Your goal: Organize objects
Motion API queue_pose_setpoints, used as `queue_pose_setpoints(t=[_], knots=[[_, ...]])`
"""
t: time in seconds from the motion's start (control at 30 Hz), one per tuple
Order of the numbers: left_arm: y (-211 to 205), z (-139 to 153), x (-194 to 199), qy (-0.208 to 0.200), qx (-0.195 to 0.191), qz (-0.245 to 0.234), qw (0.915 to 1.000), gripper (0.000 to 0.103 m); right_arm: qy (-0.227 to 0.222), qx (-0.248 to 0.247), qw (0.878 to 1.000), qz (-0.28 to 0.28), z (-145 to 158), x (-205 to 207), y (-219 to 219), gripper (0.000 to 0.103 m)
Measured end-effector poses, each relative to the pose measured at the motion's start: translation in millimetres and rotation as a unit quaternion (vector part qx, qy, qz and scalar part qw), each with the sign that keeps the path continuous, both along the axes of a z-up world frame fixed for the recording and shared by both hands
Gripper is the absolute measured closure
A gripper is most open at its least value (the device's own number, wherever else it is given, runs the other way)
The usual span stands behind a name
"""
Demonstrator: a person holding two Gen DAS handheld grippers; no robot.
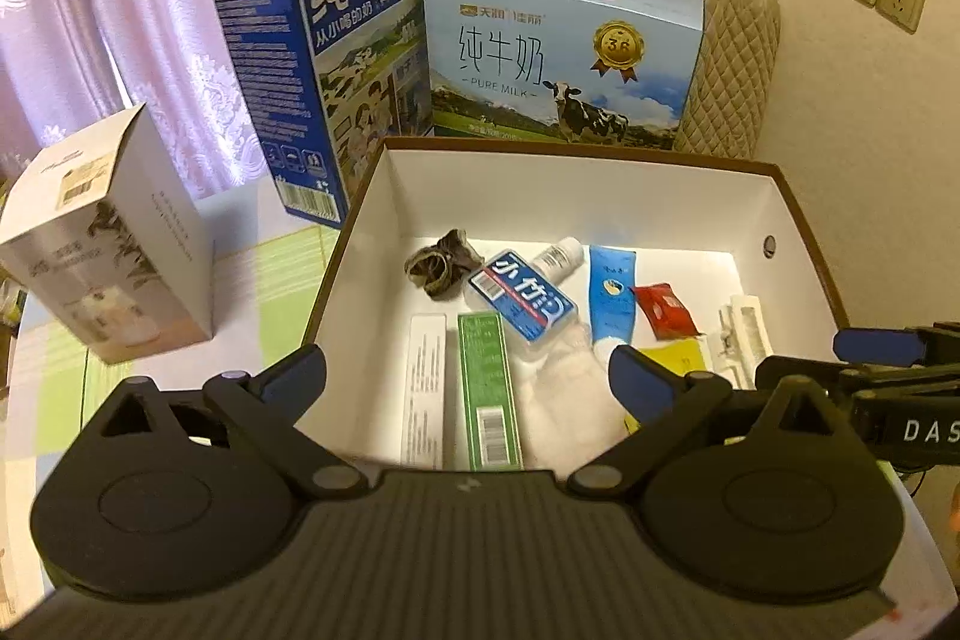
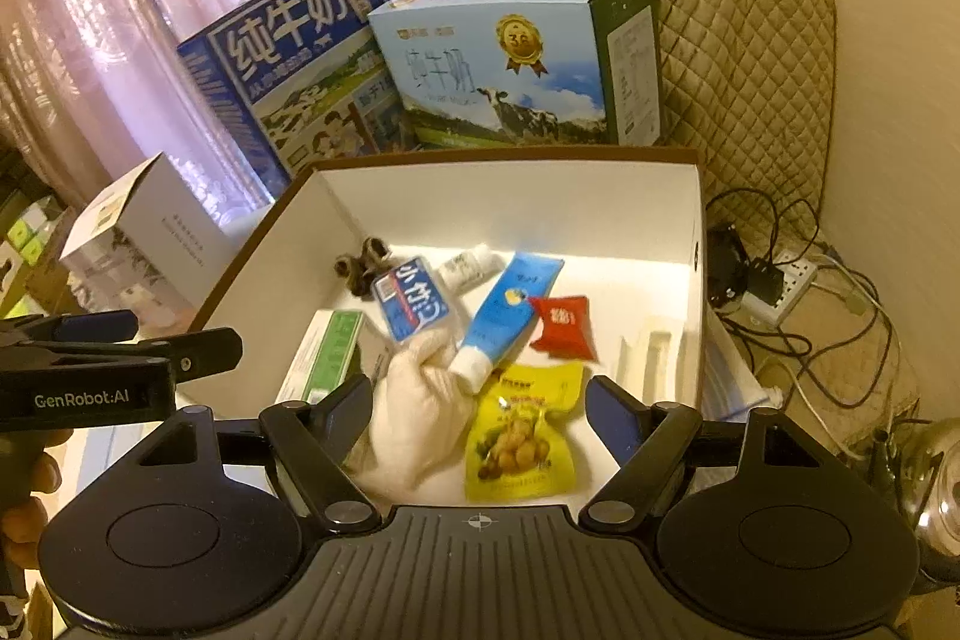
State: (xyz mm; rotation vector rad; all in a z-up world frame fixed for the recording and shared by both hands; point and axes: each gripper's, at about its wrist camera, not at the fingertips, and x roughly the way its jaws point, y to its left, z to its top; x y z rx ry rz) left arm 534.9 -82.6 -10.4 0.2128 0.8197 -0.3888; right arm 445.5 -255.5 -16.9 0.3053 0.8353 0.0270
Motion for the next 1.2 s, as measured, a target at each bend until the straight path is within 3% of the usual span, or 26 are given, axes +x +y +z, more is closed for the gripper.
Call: queue_pose_setpoints(t=[0.83,1.2], knots=[[34,6,-140,0.007,-0.018,0.071,0.9973,0.002,0.006,-0.016,0.997,0.079,5,-105,13,0.027],[65,14,-187,0.004,-0.009,0.075,0.9972,0.001,0.007,-0.026,0.997,0.070,14,-158,38,0.027]])
